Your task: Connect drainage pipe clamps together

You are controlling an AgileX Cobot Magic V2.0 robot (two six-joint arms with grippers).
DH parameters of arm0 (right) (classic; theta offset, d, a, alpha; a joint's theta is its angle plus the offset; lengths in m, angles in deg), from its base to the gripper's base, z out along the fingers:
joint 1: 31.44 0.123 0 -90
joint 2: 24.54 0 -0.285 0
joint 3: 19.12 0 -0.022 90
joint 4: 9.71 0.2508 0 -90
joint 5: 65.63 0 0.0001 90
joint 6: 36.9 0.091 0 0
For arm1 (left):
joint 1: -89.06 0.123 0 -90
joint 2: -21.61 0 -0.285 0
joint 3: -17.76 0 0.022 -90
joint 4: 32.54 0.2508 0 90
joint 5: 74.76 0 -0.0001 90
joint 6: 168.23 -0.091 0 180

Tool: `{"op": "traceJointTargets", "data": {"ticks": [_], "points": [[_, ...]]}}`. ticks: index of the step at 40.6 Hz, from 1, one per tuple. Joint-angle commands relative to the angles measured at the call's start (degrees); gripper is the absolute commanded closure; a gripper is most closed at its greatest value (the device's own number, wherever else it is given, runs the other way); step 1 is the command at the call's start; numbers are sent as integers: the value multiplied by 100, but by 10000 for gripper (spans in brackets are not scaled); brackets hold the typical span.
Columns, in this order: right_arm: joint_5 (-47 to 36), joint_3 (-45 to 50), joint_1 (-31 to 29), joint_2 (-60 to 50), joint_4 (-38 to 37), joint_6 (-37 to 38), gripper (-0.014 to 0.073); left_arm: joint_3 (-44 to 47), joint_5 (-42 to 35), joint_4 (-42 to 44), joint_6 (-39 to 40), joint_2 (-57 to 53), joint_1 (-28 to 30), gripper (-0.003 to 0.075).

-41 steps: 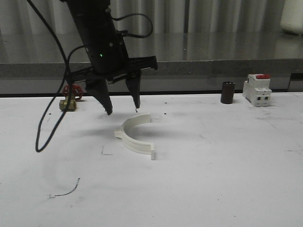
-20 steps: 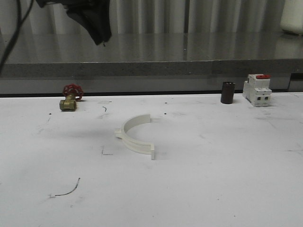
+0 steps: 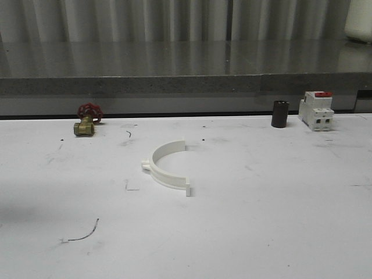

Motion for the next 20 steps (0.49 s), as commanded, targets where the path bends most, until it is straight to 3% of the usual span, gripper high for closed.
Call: {"op": "traceJointTargets", "data": {"ticks": [1, 6, 20], "points": [[-437, -209, -5, 79, -53, -37, 4, 690, -1118, 57, -34, -886, 37, 741], [-437, -209, -5, 79, -53, -37, 4, 1832, -1858, 125, -34, -1891, 37, 741], [-437, -209, -5, 79, -53, -37, 4, 3805, -2461, 228, -34, -4534, 37, 741]]}}
